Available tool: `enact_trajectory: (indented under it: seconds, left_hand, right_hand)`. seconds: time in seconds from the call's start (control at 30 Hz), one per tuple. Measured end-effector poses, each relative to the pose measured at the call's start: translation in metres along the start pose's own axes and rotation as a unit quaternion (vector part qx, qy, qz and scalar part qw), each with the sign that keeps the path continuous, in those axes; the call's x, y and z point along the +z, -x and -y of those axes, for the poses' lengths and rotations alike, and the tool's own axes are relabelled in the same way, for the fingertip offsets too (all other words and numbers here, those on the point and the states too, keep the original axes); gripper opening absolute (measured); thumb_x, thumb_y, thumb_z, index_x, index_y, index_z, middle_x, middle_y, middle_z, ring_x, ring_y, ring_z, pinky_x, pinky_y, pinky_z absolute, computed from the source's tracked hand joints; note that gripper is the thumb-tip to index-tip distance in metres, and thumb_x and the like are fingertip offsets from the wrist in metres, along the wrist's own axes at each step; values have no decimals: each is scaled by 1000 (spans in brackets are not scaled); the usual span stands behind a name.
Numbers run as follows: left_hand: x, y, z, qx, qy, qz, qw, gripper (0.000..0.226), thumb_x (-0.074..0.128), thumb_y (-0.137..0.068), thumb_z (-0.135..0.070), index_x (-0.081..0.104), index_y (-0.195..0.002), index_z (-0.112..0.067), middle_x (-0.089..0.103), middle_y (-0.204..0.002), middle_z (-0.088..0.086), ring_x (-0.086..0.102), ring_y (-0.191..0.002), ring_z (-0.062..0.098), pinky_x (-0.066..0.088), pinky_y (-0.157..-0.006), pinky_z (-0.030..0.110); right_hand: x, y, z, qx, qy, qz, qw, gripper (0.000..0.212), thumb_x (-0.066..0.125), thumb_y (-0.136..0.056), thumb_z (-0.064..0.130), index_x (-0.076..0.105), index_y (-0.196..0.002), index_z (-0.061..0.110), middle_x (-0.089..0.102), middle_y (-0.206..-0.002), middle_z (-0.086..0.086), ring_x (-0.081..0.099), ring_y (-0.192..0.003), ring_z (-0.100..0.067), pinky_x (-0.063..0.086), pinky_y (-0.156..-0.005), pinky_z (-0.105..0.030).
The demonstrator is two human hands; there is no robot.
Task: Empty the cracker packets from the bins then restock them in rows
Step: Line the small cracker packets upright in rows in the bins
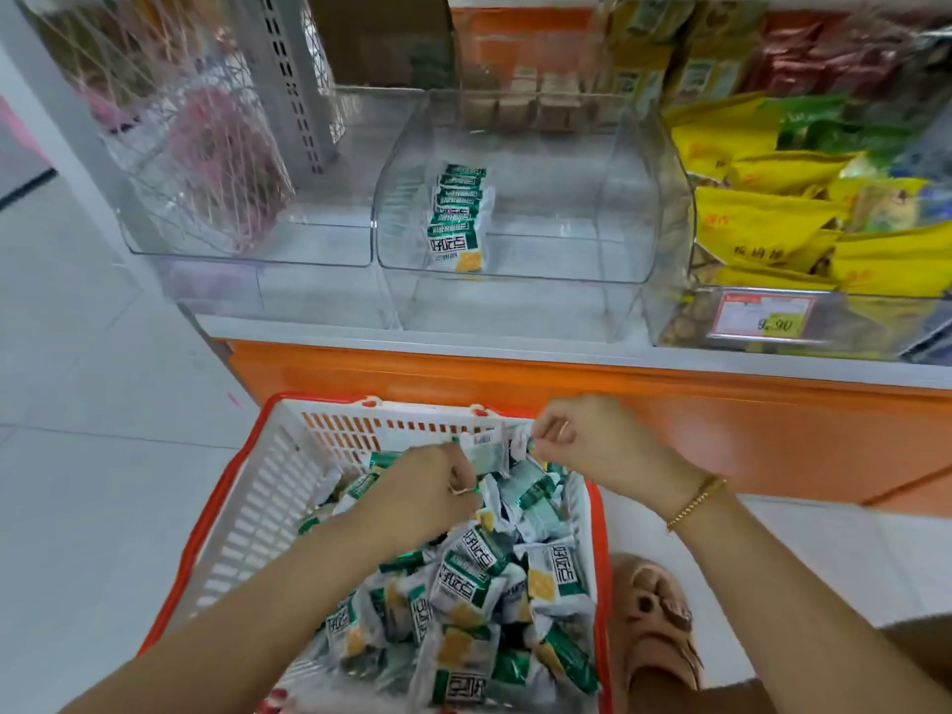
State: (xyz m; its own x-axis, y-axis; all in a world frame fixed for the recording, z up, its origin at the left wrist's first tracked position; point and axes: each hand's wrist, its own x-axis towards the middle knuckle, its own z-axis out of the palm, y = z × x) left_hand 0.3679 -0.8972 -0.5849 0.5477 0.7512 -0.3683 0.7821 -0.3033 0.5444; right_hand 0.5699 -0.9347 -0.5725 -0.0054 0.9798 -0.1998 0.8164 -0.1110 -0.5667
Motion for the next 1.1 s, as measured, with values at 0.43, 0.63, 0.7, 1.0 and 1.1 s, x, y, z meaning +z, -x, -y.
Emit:
enact_trajectory:
  seconds: [0.43, 0.63, 0.7, 1.0, 1.1]
  left_hand:
    - [87, 18, 52, -134, 27, 119, 983, 73, 76, -78, -36, 39, -136, -12, 54, -130, 6, 53, -106, 18, 42, -85, 23]
    - [76, 10, 61, -110, 2, 122, 986, 40, 79, -74, -38, 46, -81, -16, 43, -77, 2, 40, -67, 13, 30, -58, 27]
    - [66, 10, 69, -83, 5, 101, 991, 39, 80, -73, -36, 48, -82, -15, 39, -76, -2, 36, -68, 12, 30, -60, 26]
    - [41, 28, 108, -157, 222, 133, 953, 39, 75, -79, -27, 39, -68, -18, 35, -68, -4, 42, -61, 11, 42, -59, 16]
    - [54, 32, 116, -170, 242, 169, 940, 40, 74, -81, -23, 37, -69, -15, 34, -68, 1, 39, -65, 15, 42, -67, 25]
  right_hand:
    - [106, 26, -35, 36, 38, 120, 991, 24, 62, -90, 30, 67, -101, 10, 67, -91, -7, 59, -88, -21, 49, -80, -33]
    - [127, 14, -18, 76, 111, 130, 982, 49, 64, -87, 43, 41, -56, 13, 38, -55, -1, 43, -53, -18, 39, -52, -27]
    - [127, 11, -13, 89, 125, 137, 979, 52, 65, -87, 45, 37, -55, 14, 35, -56, 0, 33, -52, -14, 30, -46, -25]
    - [154, 18, -3, 126, 116, 74, 982, 54, 60, -81, 64, 67, -96, 13, 61, -106, -6, 43, -121, -29, 41, -89, -38]
    - [164, 22, -2, 126, 92, 41, 987, 52, 62, -82, 59, 64, -119, 22, 57, -124, -2, 37, -126, -27, 33, -98, -39]
